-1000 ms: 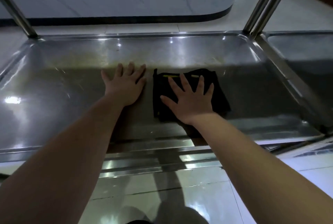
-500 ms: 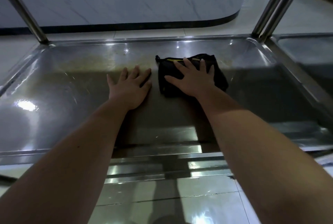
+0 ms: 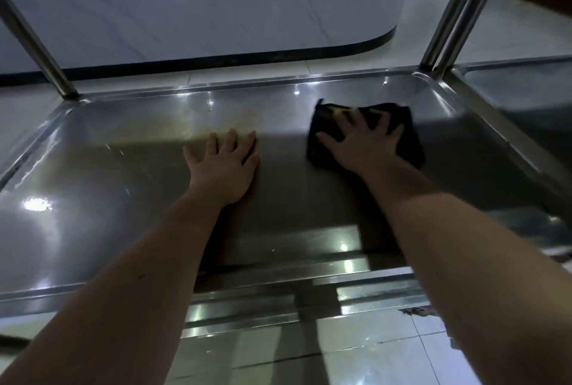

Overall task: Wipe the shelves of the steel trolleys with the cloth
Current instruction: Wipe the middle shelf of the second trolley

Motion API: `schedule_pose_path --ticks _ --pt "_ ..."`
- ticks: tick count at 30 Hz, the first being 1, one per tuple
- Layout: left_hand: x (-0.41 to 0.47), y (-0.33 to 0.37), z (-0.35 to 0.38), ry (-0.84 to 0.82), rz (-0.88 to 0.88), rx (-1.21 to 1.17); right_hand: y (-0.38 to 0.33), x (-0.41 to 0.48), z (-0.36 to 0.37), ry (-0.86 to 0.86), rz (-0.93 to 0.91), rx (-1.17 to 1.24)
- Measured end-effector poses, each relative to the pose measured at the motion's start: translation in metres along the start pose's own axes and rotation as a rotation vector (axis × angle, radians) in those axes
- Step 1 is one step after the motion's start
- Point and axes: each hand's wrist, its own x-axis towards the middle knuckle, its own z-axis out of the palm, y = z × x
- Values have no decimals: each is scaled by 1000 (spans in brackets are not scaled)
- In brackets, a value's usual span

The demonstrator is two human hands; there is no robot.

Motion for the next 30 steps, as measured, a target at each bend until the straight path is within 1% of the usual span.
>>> schedule_pose_path --ticks 2,3,5,7,9,13,15,17,19,20,23,25,27,30 --pt "-1 -1 -1 -9 -20 -23 -59 -16 10 -12 -201 -44" --pt "-2 -1 -1 -7 -36 -32 -78 -23 13 -19 -270 -54" --pt "-3 -3 -2 -4 -57 -41 -87 -26 14 -42 -326 -42" --pt "-4 -2 -1 -11 -47 -38 -65 -17 8 -49 -335 -29" --pt "-3 -2 -1 -12 -30 -35 -24 -4 1 -37 -269 -34" --pt "-1 -2 1 3 -14 -12 94 9 -9 7 23 -9" --pt "1 -3 2 3 -11 -3 133 4 -13 -7 126 -15" --pt "1 -3 3 14 -14 -3 136 -3 -12 -3 183 -13" --pt "0 -4 3 20 -16 3 106 -12 -9 1 194 12" --pt "-1 -4 2 16 -16 2 84 -19 -6 2 148 9" --pt "-2 -4 2 16 -20 -6 6 -52 9 28 -103 -28" --pt "-2 -4 2 22 -30 -8 -35 -73 17 16 -245 -41" --pt "-3 -4 4 36 -27 -15 -47 -85 20 -21 -308 -36" --pt "-5 -3 5 47 -20 -19 -18 -82 14 -19 -319 17"
